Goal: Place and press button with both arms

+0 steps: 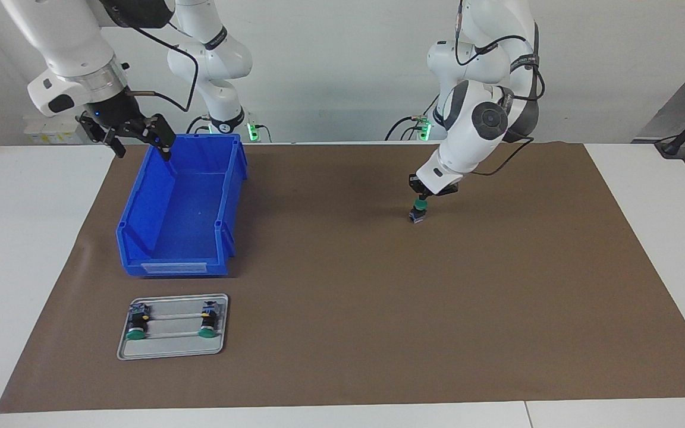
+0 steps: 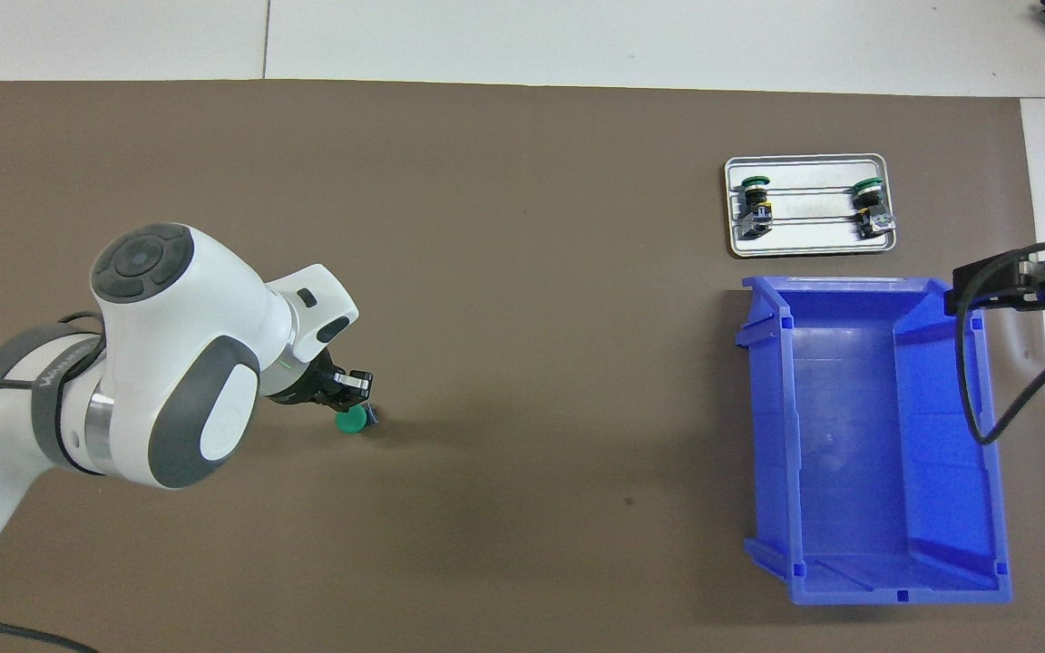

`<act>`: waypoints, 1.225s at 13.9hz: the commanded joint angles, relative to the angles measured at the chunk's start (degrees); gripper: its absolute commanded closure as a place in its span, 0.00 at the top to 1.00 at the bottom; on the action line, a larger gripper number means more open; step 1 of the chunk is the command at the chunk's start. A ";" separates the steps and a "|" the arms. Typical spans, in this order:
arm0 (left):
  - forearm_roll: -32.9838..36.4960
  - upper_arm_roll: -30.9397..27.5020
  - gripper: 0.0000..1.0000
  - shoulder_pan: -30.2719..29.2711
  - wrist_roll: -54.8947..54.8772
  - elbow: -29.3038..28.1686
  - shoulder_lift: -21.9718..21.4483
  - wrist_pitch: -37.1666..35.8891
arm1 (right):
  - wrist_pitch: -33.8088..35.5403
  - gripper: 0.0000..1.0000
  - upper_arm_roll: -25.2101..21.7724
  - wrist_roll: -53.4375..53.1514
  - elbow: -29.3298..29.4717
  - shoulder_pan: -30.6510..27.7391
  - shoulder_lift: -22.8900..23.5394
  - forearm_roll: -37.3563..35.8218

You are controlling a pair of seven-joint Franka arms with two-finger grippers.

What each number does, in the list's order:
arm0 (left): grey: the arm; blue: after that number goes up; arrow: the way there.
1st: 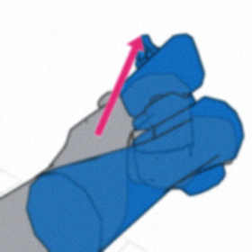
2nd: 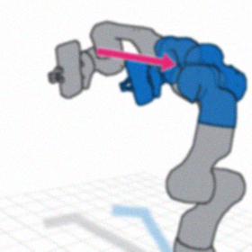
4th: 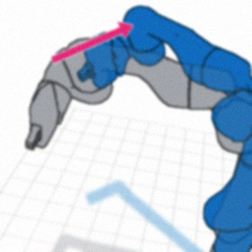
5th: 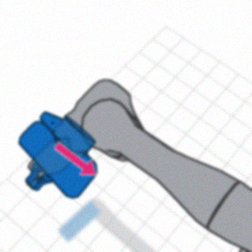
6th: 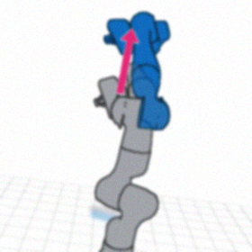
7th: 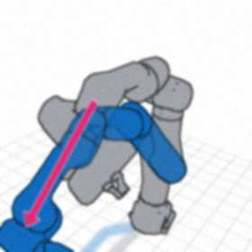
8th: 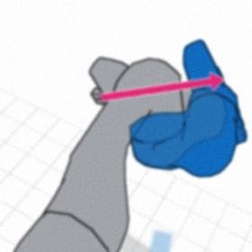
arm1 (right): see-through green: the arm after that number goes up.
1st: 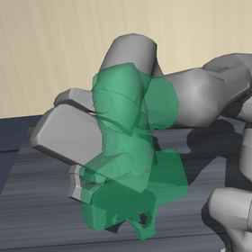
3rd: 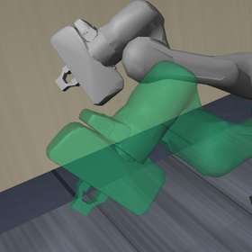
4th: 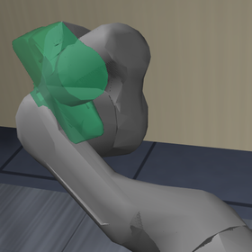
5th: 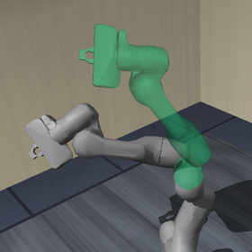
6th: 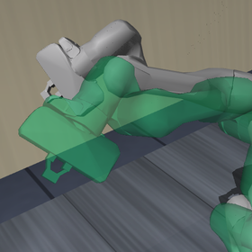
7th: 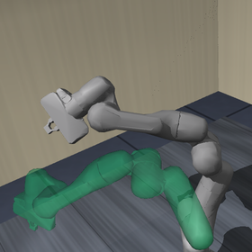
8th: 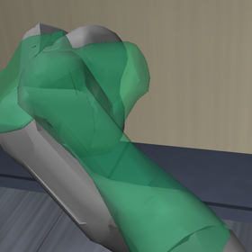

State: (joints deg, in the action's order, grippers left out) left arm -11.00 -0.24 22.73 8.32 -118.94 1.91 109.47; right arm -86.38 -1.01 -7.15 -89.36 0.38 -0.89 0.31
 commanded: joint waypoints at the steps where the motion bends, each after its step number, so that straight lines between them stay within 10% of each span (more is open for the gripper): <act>1: 2.21 -0.82 0.00 0.82 1.26 -5.94 -3.58 4.24 | 0.07 1.00 0.66 1.35 -1.25 -0.82 -1.22 0.92; 17: 2.21 -0.73 0.00 2.40 2.93 -15.44 -5.60 17.52 | 0.07 1.00 0.66 1.35 -1.25 -0.82 -1.22 0.83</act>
State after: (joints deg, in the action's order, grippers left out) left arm -9.95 -0.32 23.70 9.87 -130.63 -2.57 124.26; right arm -86.38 -1.01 -7.15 -89.38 0.38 -0.89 0.31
